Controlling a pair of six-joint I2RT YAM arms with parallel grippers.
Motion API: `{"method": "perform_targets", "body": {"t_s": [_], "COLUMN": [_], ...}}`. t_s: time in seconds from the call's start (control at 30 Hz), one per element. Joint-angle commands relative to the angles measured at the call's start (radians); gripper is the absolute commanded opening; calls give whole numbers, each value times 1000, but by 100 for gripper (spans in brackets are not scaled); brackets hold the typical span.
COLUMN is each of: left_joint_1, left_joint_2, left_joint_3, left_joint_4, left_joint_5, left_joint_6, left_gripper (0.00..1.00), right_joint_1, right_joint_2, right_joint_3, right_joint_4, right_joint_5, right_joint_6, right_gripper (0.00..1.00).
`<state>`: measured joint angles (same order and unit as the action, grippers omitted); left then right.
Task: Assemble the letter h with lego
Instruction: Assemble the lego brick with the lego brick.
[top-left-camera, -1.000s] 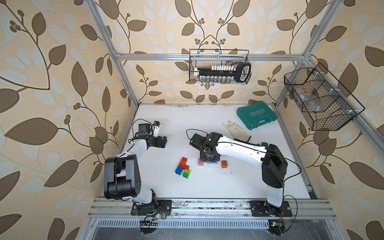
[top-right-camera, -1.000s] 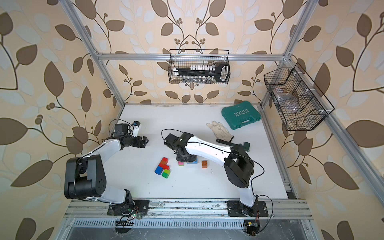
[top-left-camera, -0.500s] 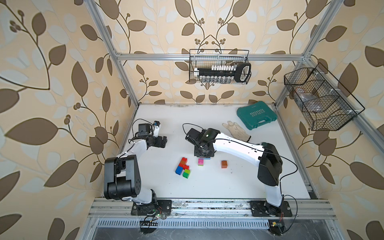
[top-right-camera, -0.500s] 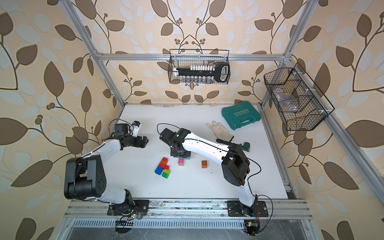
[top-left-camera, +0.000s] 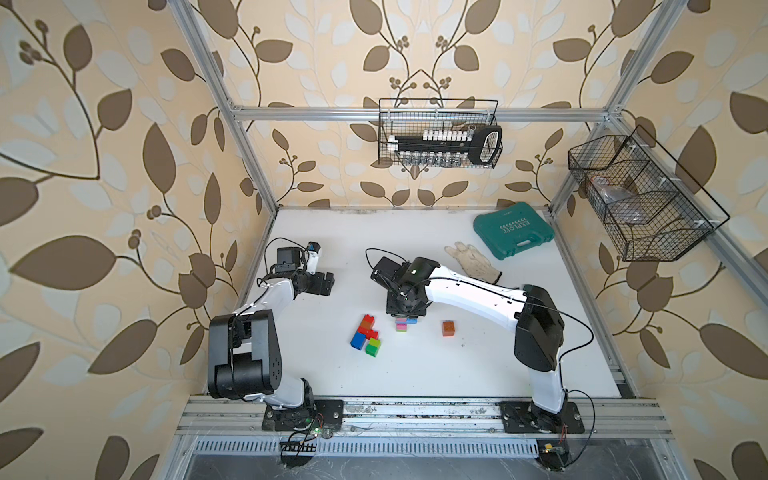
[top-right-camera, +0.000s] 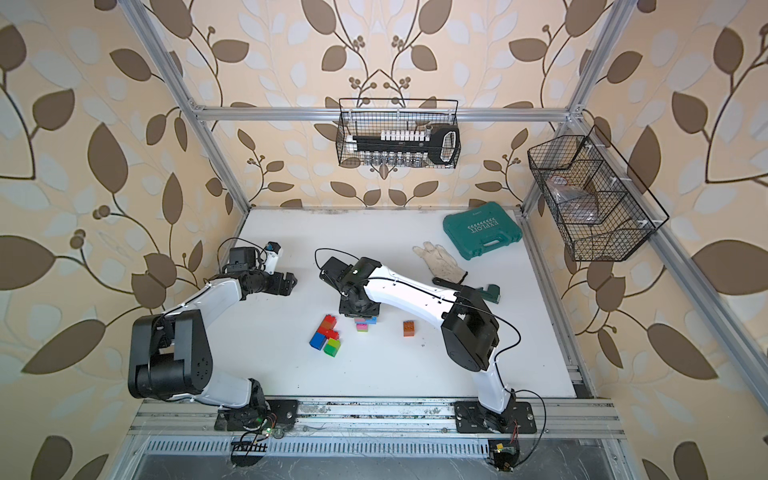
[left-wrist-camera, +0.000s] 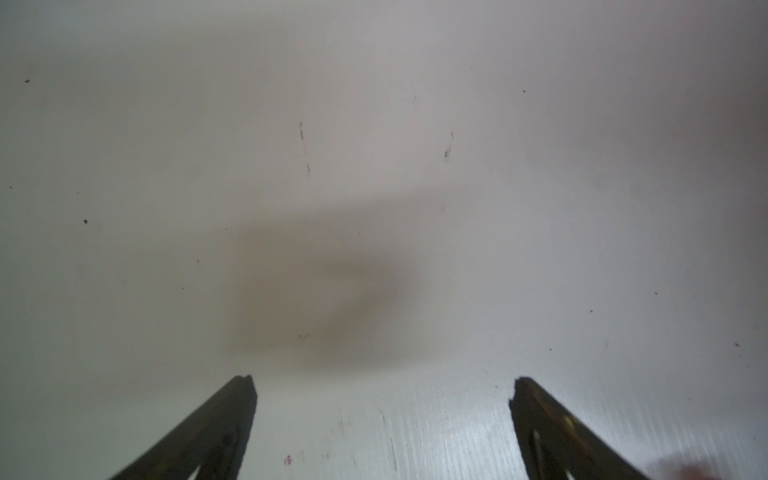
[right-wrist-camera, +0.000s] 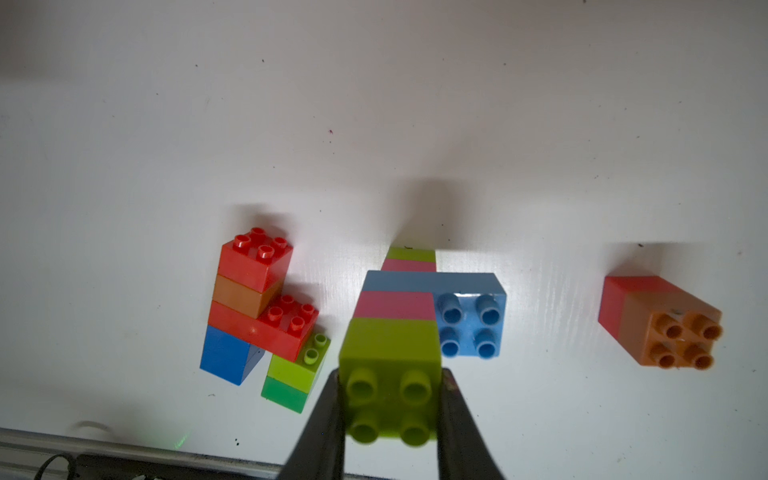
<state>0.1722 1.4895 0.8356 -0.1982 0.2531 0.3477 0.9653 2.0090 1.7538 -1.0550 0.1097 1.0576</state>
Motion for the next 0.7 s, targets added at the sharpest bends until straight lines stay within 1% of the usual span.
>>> {"method": "perform_targets", "body": {"t_s": [0.0, 0.33, 0.67], "left_joint_1": [13, 13, 13], "left_joint_2": [-13, -14, -5], "left_joint_3": [15, 14, 26], "left_joint_4": [-5, -3, -21], "left_joint_5": [17, 9, 35], "left_joint_6": [-1, 0, 5], "left_gripper": [98, 98, 98], "right_joint_1": [-5, -5, -2], "right_joint_2": [28, 46, 37], "right_joint_3": [-20, -29, -44], "right_joint_4": [-20, -40, -53], "right_joint_5": [-3, 11, -3], "right_joint_6": [5, 6, 2], "right_gripper": [9, 8, 8]}}
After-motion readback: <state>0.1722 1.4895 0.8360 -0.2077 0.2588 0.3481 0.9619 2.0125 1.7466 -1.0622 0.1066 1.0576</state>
